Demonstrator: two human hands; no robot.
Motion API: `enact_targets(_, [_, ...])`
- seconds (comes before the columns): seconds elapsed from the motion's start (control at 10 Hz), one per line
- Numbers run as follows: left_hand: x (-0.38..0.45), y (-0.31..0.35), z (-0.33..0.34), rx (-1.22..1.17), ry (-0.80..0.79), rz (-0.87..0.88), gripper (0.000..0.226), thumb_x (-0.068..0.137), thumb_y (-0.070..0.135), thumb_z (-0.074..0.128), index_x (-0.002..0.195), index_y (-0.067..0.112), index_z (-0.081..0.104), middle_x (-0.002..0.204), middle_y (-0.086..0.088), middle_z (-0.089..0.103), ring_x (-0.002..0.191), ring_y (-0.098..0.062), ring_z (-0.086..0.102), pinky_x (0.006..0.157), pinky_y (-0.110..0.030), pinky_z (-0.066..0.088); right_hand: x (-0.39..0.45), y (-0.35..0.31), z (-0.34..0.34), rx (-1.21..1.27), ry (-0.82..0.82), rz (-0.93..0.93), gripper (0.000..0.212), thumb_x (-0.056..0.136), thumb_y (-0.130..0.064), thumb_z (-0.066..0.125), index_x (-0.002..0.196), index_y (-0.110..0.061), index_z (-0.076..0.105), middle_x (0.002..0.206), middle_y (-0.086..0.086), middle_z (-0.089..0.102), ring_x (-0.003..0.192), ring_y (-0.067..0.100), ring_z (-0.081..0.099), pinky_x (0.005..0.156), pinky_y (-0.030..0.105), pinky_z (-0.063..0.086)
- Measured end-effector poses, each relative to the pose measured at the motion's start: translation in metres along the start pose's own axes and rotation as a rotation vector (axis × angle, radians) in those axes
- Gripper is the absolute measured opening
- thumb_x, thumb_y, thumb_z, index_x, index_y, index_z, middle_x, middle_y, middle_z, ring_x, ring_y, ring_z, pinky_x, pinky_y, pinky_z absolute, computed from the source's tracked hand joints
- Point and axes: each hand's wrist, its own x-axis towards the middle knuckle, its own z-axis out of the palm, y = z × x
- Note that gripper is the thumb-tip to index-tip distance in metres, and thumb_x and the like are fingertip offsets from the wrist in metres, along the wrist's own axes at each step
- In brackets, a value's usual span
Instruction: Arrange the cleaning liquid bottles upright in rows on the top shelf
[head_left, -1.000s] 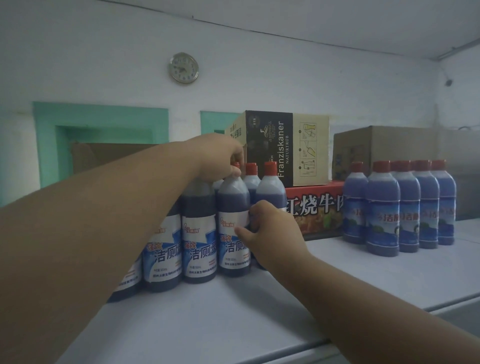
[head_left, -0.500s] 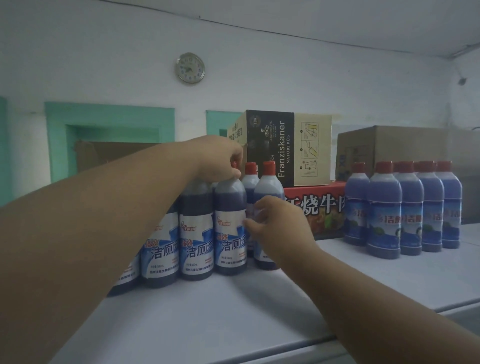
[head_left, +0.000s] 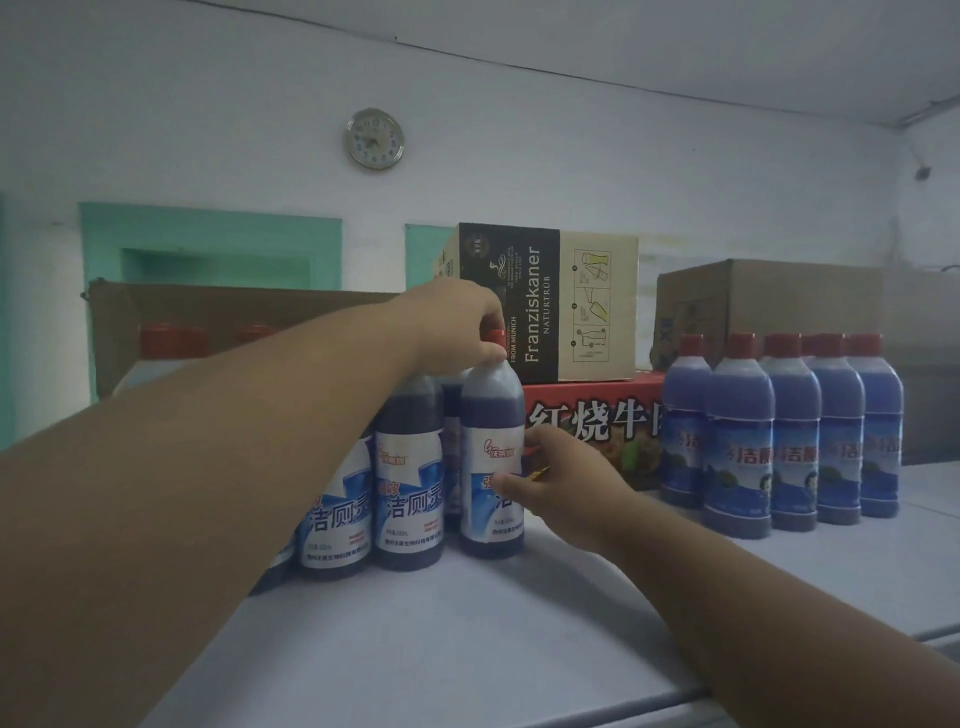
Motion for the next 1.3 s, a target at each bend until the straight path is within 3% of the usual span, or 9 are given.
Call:
enact_targets(0.2, [-0.001,-0.003,-0.004,-0.004,0.023,-0.016,0.029,0.091,0.036,0.068,0.117,0.023,0.066,0.102,0.007,0.061,0.096,-0.015,0.058,0.071,-0.023,0.046,0.001,-0.002,0.005,0.082,0.009,-0.028,0.037,0.085,-0.035,0.076,0.114,-0.030,0.053,0.099,-0.016,0.061,0.086,0.002,0.061,0.069,0.016,0.051])
enact_targets(0.4, [0.001,-0.007,-0.002,-0.021,0.021,-0.044,0.029,0.091,0.033,0.069,0.118,0.024,0.065,0.107,0.004,0.064,0.096,-0.015,0.059,0.065,-0.017,0.042,-0.001,-0.006,0.007,0.135,0.018,-0.026,0.040,0.081,-0.035,0.080,0.109,-0.030,0.053,0.094,-0.018,0.061,0.080,-0.001,0.060,0.065,0.014,0.051])
enact_targets(0.6, [0.002,-0.008,-0.002,-0.049,0.006,-0.071,0.028,0.090,0.029,0.071,0.117,0.024,0.066,0.107,0.005,0.065,0.095,-0.015,0.061,0.066,-0.017,0.046,-0.003,-0.011,0.010,0.098,0.056,-0.025,0.049,0.079,-0.039,0.082,0.113,-0.028,0.049,0.109,-0.010,0.066,0.097,0.011,0.066,0.065,0.016,0.051])
enact_targets(1.0, [-0.002,-0.009,0.002,-0.074,0.020,-0.080,0.030,0.092,0.028,0.068,0.121,0.027,0.061,0.107,0.007,0.060,0.098,-0.014,0.057,0.063,-0.015,0.041,-0.005,-0.011,0.012,0.097,0.069,-0.008,0.050,0.078,-0.041,0.082,0.111,-0.029,0.047,0.099,-0.015,0.061,0.088,0.006,0.063,0.064,0.016,0.051])
enact_targets(1.1, [-0.007,-0.008,0.003,-0.078,0.026,-0.041,0.033,0.092,0.029,0.067,0.124,0.027,0.059,0.107,0.008,0.058,0.100,-0.015,0.056,0.071,-0.021,0.044,-0.009,-0.017,0.008,0.083,0.105,-0.028,0.047,0.080,-0.041,0.080,0.110,-0.030,0.045,0.090,-0.018,0.057,0.080,-0.001,0.059,0.062,0.015,0.051])
enact_targets(1.2, [-0.014,-0.008,0.000,-0.050,0.041,0.013,0.037,0.091,0.032,0.066,0.126,0.026,0.056,0.113,0.006,0.061,0.102,-0.017,0.056,0.084,-0.031,0.052,-0.012,-0.025,0.001,0.036,0.183,-0.049,0.042,0.083,-0.041,0.077,0.109,-0.032,0.045,0.095,-0.016,0.057,0.085,0.003,0.063,0.067,0.022,0.058])
enact_targets(1.3, [-0.019,-0.012,0.000,0.005,0.081,0.047,0.045,0.089,0.039,0.067,0.129,0.027,0.052,0.122,0.002,0.058,0.108,-0.019,0.055,0.093,-0.041,0.052,-0.015,-0.035,-0.006,-0.059,0.281,-0.059,0.039,0.087,-0.041,0.073,0.114,-0.033,0.046,0.104,-0.014,0.056,0.089,0.004,0.060,0.067,0.019,0.054])
